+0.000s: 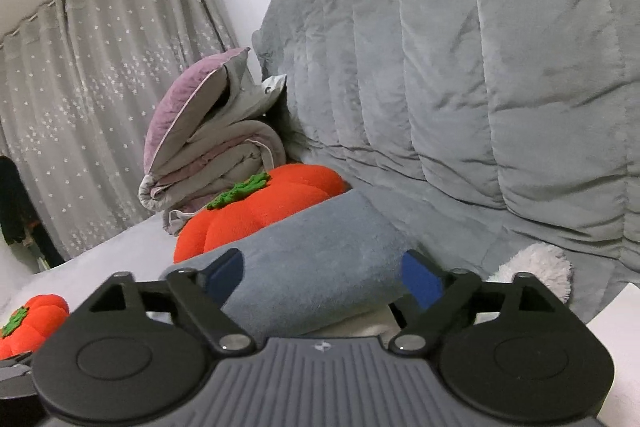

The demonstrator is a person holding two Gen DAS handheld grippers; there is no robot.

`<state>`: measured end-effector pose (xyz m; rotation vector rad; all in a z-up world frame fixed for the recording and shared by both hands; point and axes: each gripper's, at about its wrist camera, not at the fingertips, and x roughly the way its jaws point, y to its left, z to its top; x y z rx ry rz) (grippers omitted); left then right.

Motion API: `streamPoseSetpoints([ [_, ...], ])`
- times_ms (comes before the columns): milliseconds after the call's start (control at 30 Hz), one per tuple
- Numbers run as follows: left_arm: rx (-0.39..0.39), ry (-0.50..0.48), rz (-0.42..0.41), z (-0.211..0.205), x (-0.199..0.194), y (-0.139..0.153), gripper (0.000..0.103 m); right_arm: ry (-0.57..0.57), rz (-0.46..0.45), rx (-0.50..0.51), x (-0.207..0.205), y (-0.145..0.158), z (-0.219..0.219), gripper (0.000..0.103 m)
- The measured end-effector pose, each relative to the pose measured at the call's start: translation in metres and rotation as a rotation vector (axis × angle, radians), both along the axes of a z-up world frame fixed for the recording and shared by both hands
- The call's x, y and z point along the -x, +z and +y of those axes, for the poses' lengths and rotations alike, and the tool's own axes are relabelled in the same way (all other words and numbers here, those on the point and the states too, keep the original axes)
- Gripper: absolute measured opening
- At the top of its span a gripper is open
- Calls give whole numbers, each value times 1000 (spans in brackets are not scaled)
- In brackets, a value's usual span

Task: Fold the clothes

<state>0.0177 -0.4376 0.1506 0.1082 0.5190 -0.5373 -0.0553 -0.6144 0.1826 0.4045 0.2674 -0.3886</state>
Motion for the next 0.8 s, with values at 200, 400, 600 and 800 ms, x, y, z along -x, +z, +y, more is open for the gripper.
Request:
streamPoseSetpoints([
  [200,-10,10,-6,-3,13,1,103,-21,6,-43,11,-9,3,96],
  [400,-46,43,-13,3,26,-1,103,-76,-15,-111,30,-17,-1,100],
  [600,-117,86,-52,12,36,-1,103,-123,-41,-150,53,-18,-4,103],
  [800,-109,103,-26,24,34,-2,103,-68,5,-2,46,-13,12,103],
])
